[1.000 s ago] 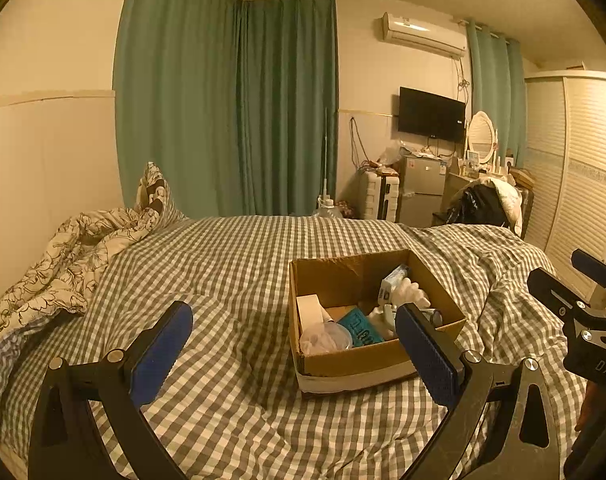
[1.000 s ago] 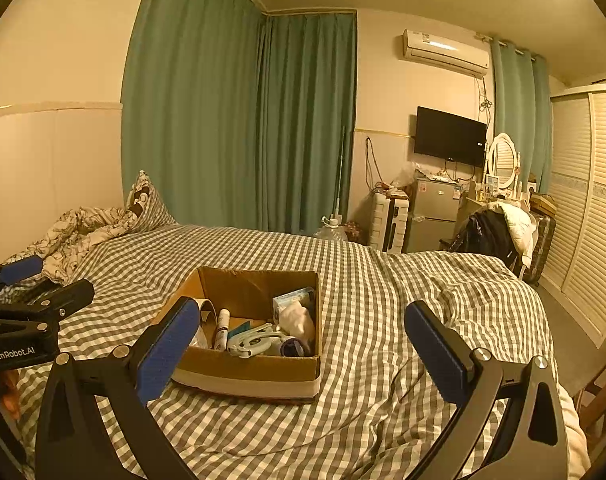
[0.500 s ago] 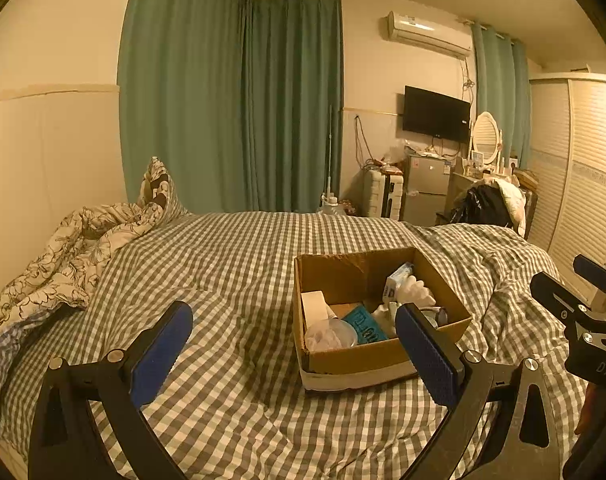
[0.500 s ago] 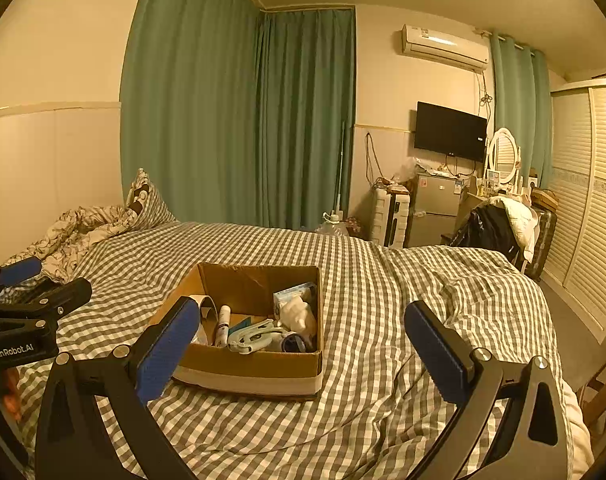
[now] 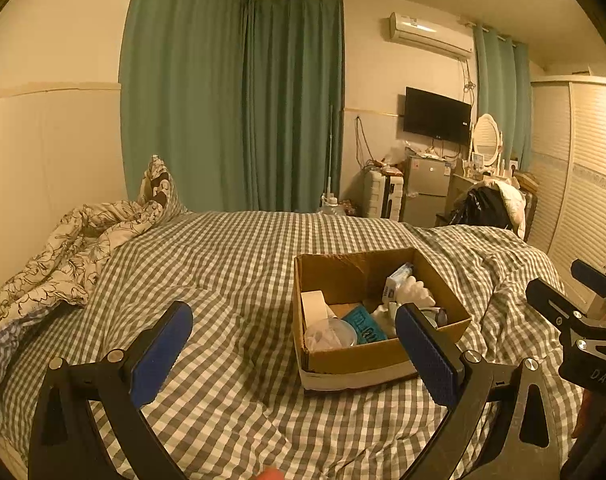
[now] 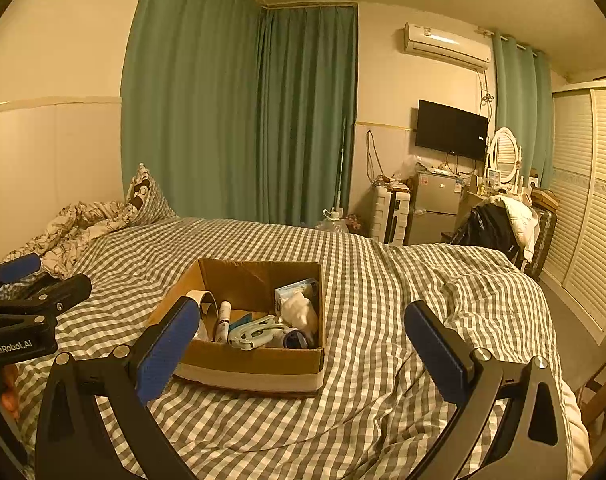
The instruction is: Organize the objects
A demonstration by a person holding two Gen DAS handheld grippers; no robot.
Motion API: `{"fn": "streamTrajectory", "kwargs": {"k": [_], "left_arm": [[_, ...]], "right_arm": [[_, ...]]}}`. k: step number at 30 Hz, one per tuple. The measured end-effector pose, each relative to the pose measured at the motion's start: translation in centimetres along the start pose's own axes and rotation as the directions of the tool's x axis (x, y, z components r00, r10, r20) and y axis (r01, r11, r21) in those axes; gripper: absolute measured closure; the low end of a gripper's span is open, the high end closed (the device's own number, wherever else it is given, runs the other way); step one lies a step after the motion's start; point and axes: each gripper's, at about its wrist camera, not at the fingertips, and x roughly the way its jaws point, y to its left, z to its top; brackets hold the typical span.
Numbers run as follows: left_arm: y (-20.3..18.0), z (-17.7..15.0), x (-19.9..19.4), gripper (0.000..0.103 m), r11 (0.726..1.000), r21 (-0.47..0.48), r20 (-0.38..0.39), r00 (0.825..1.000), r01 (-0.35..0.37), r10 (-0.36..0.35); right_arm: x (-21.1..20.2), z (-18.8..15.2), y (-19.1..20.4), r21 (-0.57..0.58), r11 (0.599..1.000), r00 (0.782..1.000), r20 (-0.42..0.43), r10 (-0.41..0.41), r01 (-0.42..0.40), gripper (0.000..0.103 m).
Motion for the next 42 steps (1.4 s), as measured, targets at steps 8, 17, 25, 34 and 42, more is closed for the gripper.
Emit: {"fn": "streamTrajectory", "kwargs": {"k": [8, 17, 25, 34, 42], "left_arm": [[0.01, -0.12, 0.34, 0.0, 1.0, -0.001, -0.015, 1.0, -0.007, 0.007], [-0.17, -0.26, 0.21, 0.0, 1.0, 0.008, -0.012, 1.0, -0.01, 0.01], [-0.18, -0.36, 0.27, 0.0, 1.0, 0.01, -0.018, 1.0, -0.01, 0.01], [-0.09, -0.33, 0.45, 0.0, 1.0, 0.013, -0.022, 1.0, -0.01, 0.01], [0.09, -0.32, 0.69, 0.0, 1.0, 0.013, -0.033, 0.999, -0.008, 0.009]], "right_arm": [[0.23, -0.15, -0.07, 0.0, 1.0, 1.0, -0.008, -0.004, 0.004, 0.0], [0.36, -0.28, 0.02, -0.002, 1.0, 1.0, -0.013, -0.004, 0.004, 0.0], [0.4, -0.42, 0.09, -0.003, 1.0, 1.0, -0.018, -0.004, 0.004, 0.0], [0.62, -0.48, 0.38, -0.009, 1.0, 1.0, -0.023, 0.0, 0.0, 0.0], [0.86, -0.44, 0.63, -0.019, 1.0, 1.0, -0.029, 0.003, -0.003, 0.0]]}}
